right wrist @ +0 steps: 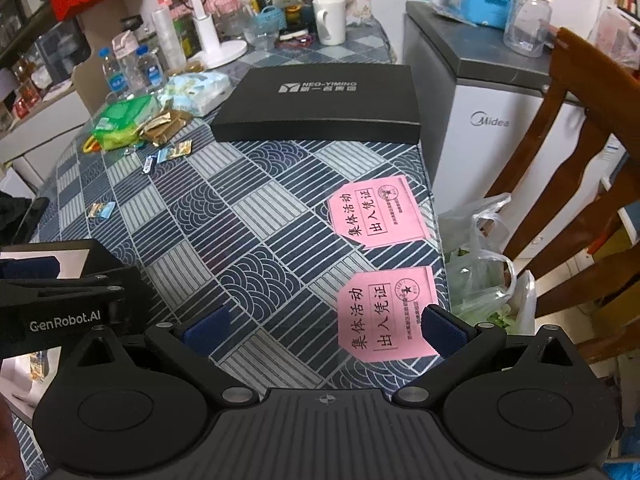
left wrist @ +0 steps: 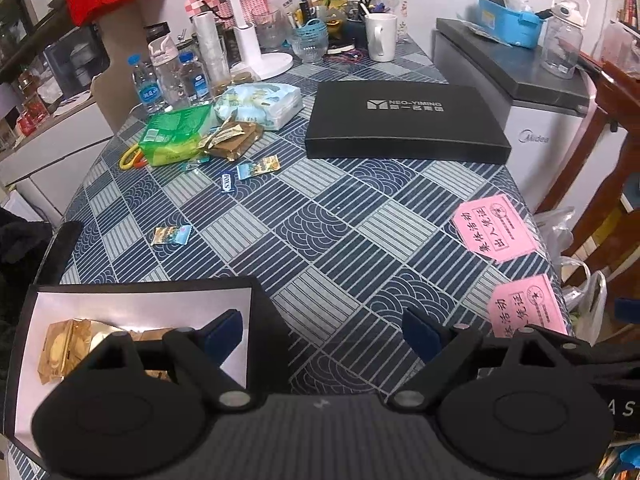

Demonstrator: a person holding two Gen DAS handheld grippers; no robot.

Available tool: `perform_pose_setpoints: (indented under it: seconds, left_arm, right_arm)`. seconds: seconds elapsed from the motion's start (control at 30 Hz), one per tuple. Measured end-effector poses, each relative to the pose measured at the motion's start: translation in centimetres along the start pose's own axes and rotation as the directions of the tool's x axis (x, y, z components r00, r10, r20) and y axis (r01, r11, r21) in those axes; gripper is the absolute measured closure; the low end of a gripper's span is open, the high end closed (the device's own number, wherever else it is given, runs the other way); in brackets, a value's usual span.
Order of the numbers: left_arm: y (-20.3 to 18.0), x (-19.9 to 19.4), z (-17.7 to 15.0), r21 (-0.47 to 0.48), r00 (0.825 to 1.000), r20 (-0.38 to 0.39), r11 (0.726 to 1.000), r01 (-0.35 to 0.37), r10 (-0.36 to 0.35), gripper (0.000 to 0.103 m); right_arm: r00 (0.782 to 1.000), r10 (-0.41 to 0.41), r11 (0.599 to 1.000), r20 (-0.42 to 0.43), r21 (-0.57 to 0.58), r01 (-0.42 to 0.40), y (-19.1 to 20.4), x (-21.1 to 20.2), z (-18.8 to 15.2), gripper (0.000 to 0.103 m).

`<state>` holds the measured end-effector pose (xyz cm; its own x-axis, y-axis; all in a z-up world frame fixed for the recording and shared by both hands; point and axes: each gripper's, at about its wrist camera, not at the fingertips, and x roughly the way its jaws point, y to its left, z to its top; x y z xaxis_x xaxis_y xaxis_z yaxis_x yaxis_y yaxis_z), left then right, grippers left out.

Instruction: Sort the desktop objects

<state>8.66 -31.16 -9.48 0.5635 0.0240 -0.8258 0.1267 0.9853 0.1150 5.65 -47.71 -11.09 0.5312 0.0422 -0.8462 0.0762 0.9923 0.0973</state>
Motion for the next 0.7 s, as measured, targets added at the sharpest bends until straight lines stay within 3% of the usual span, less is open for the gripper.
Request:
perform_pose_setpoints:
  seconds: [0.23,0.47,0.7]
  left_arm:
    - [0.3,-2.0,-1.1,-0.019,0.999,0.011,0.999,-0.034,0.035,0.0]
    - [0.5,-3.5,-2.4,-0.048,0.996,0.003,0.995,-0.092,0.093,0.0]
    - [0.7,-4.0,-3.1,-0.024,0.998,-0.006,0.998,-0.063,0.063,0.0]
  right_arm:
    - [1.0,0.025,1.0,0.019,-0.002,-0.025,0.3,-1.7,-1.1,0.0]
    - [0.994,0.104,0.995,0.039,-0.008,-0.104,0.4,-2.5,-2.3,0.0]
    - [0.995,0.079,0.996,0.062,0.043,-0.082,0.6,-3.7,-2.7,0.0]
